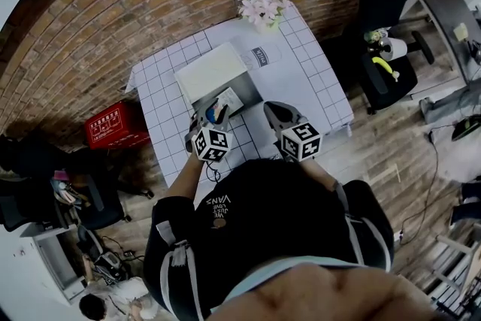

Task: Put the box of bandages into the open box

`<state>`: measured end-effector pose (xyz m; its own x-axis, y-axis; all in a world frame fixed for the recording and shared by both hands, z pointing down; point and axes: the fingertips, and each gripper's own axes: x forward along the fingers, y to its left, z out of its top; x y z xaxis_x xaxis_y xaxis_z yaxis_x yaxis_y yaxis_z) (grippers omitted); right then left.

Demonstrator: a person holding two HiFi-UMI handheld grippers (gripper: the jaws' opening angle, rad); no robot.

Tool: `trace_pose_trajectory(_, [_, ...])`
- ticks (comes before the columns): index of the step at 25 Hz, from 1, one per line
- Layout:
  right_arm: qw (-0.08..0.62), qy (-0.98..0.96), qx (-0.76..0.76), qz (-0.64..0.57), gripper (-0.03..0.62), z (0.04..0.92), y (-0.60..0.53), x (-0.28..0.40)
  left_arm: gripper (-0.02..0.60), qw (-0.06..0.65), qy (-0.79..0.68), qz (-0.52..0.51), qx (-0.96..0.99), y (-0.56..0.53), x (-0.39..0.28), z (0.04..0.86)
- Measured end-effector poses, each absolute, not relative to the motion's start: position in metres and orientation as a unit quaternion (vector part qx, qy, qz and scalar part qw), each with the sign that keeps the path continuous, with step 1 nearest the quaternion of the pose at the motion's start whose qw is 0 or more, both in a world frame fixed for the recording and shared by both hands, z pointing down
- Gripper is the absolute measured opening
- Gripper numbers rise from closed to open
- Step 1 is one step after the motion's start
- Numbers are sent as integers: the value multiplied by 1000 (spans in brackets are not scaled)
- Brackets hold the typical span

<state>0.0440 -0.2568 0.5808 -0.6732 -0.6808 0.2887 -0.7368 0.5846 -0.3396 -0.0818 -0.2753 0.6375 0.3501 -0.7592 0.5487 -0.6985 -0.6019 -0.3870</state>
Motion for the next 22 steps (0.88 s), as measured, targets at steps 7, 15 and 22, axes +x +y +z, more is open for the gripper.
trace_pose_trajectory(7, [55, -878, 427, 209, -3, 571, -245, 43, 130, 40, 465, -298, -833, -259, -93, 615])
trace_pose_trajectory(15, [41, -865, 458, 199, -3, 559, -232, 38, 70, 35, 489, -239, -839, -243, -114, 594])
trace_pose_trajectory(22, [42, -860, 470, 194, -3, 557, -212, 29, 31, 24, 501, -199, -842, -223, -128, 579])
